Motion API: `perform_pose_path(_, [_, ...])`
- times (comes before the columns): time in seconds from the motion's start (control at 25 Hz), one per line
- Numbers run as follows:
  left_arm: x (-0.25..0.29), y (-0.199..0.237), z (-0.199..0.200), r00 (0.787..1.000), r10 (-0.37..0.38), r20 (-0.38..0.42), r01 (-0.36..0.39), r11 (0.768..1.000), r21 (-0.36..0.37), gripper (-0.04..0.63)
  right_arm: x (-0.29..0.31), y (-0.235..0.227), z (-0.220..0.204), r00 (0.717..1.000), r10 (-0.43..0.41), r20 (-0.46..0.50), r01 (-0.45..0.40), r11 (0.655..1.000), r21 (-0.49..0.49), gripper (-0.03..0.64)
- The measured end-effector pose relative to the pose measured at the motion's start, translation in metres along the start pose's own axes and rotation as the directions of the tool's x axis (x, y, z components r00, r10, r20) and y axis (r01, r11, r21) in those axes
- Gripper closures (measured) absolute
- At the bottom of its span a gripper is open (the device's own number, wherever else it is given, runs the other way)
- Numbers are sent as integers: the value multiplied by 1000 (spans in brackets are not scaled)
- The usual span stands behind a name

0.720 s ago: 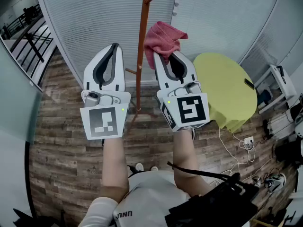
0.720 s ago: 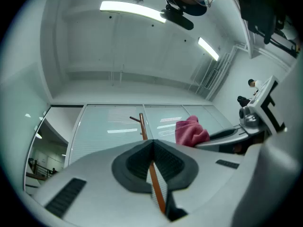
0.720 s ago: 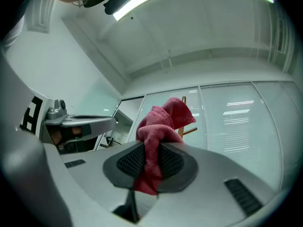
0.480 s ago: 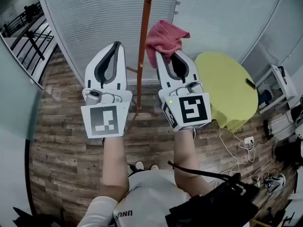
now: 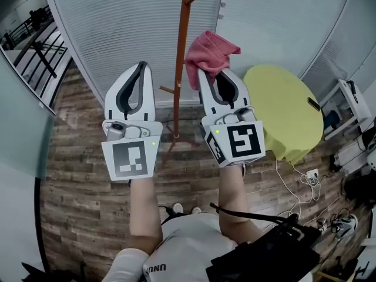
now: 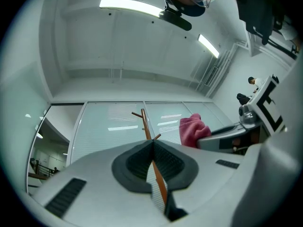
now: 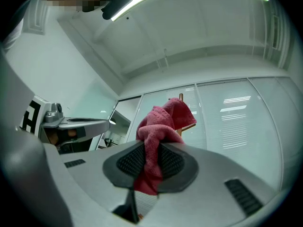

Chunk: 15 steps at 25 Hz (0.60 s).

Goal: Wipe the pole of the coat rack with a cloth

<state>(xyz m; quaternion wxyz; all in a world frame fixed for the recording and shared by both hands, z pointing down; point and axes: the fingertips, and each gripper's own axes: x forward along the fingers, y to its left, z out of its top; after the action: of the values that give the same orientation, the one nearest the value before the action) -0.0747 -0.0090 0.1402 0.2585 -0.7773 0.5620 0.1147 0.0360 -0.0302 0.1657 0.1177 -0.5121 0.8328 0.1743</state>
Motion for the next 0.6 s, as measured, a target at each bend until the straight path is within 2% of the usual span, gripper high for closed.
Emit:
perform_pose_path(0.28, [-4,11,-24,1000,-9,-14,8,998,-66,581,1,3,-15,998,-51,-27,52,998,21,543])
perform_pose_path(0.44, [3,5,-36,999,-36,-19,34,995,-91,581,4,-2,-19,998,-64,-18,65,998,24,543])
perform_pose_path(0.6, [10,10,-42,1000,-20,-21,18,994,-104,582,12,-11,-21,998,-70,0,70,997,33,543])
